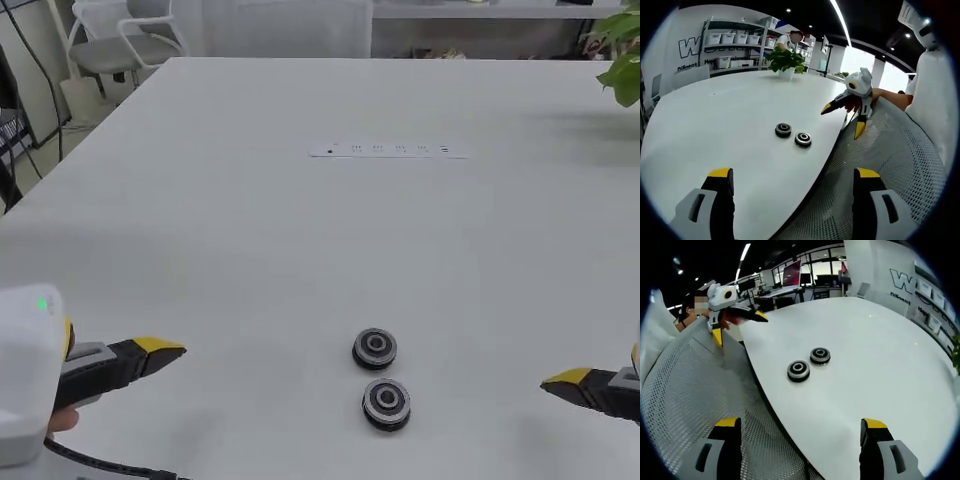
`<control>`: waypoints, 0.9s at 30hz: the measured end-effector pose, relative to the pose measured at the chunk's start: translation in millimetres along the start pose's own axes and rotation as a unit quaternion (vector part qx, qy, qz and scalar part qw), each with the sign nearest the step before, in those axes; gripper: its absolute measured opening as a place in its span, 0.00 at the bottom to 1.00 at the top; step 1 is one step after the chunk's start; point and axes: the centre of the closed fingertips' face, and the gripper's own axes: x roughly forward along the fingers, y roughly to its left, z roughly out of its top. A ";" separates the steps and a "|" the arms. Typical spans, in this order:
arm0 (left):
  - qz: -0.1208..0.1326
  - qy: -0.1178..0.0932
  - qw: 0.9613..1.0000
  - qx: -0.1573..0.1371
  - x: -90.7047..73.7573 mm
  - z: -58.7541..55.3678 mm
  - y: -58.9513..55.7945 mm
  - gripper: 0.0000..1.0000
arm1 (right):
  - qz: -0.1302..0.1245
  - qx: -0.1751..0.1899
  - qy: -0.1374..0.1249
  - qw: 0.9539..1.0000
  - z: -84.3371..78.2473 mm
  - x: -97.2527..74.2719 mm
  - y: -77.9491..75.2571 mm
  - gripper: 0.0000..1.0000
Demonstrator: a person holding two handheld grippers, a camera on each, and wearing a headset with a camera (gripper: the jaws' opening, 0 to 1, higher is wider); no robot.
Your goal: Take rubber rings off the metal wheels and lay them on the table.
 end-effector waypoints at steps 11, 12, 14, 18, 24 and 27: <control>-0.009 0.001 1.000 0.019 -0.2 2.0 -3.2 0.99 | -0.019 0.009 -0.017 1.000 5.9 -3.8 -7.3 0.99; -0.010 0.001 1.000 0.021 -0.3 2.3 -3.4 0.99 | -0.020 0.008 -0.017 1.000 6.0 -4.0 -7.7 0.99; -0.010 0.004 1.000 0.026 -0.4 2.3 -3.5 0.99 | -0.023 0.003 -0.015 1.000 6.1 -4.3 -8.1 0.99; -0.013 0.004 0.999 0.034 -2.0 3.9 -3.7 0.99 | -0.035 -0.010 -0.013 0.999 8.2 -6.7 -11.1 0.96; -0.013 -0.005 0.999 0.050 -5.6 17.0 -3.0 0.99 | -0.039 -0.008 -0.040 0.998 22.1 -14.1 -12.5 0.93; -0.016 -0.010 0.998 0.058 -6.2 25.1 -4.5 0.99 | -0.049 -0.022 -0.048 0.997 30.1 -18.1 -12.9 0.90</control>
